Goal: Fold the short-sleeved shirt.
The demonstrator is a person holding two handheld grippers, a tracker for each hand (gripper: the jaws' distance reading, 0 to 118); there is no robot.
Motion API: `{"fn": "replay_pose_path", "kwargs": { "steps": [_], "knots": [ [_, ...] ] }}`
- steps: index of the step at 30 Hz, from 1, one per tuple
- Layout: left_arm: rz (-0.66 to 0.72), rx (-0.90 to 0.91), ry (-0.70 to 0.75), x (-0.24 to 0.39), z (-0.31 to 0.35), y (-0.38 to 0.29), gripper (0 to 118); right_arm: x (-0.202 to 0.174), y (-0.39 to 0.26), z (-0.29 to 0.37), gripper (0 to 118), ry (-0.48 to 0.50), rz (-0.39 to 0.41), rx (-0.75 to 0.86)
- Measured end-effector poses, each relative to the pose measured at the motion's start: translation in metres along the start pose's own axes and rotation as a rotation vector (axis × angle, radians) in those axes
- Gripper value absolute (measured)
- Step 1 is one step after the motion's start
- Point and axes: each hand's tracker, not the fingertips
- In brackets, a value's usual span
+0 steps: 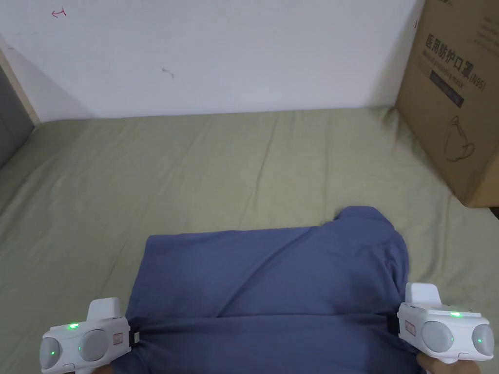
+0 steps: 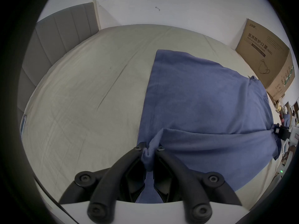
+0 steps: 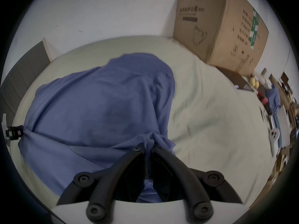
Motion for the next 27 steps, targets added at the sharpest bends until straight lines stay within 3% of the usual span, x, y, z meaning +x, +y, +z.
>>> {"fn": "replay_pose_path", "kwargs": {
  "steps": [3,5,6,7,8,9,15,21,24,25,27],
  "knots": [
    [-0.005,0.003,-0.013,-0.003,0.012,0.003,7,0.004,-0.001,0.01,5,0.015,-0.051,0.02],
    [0.009,0.039,-0.033,-0.004,0.029,0.006,34,0.006,0.002,0.028,17,0.015,-0.06,0.055],
    [0.011,0.067,-0.044,-0.005,0.039,0.007,58,0.006,0.004,0.039,32,0.023,-0.062,0.087],
    [0.02,0.107,-0.05,-0.004,0.052,0.009,88,0.005,0.007,0.052,60,0.029,-0.055,0.119],
    [0.025,0.15,-0.043,-0.002,0.065,0.01,104,0.005,0.009,0.067,78,0.045,-0.049,0.157],
    [0.025,0.207,-0.045,0.0,0.082,0.011,111,0.005,0.011,0.084,89,0.05,-0.046,0.212],
    [-0.009,0.51,-0.056,0.021,0.181,0.012,112,-0.008,0.017,0.197,92,0.087,-0.004,0.519],
    [-0.022,0.77,-0.001,0.046,0.251,-0.015,107,-0.03,-0.003,0.275,91,0.027,0.046,0.745],
    [-0.05,0.849,0.014,0.053,0.262,-0.03,76,-0.041,-0.015,0.292,84,-0.038,0.085,0.799],
    [-0.056,0.856,0.017,0.055,0.265,-0.035,57,-0.044,-0.018,0.296,75,-0.06,0.089,0.809],
    [-0.061,0.861,0.012,0.058,0.265,-0.04,37,-0.048,-0.024,0.3,48,-0.061,0.093,0.818]
  ]
}}
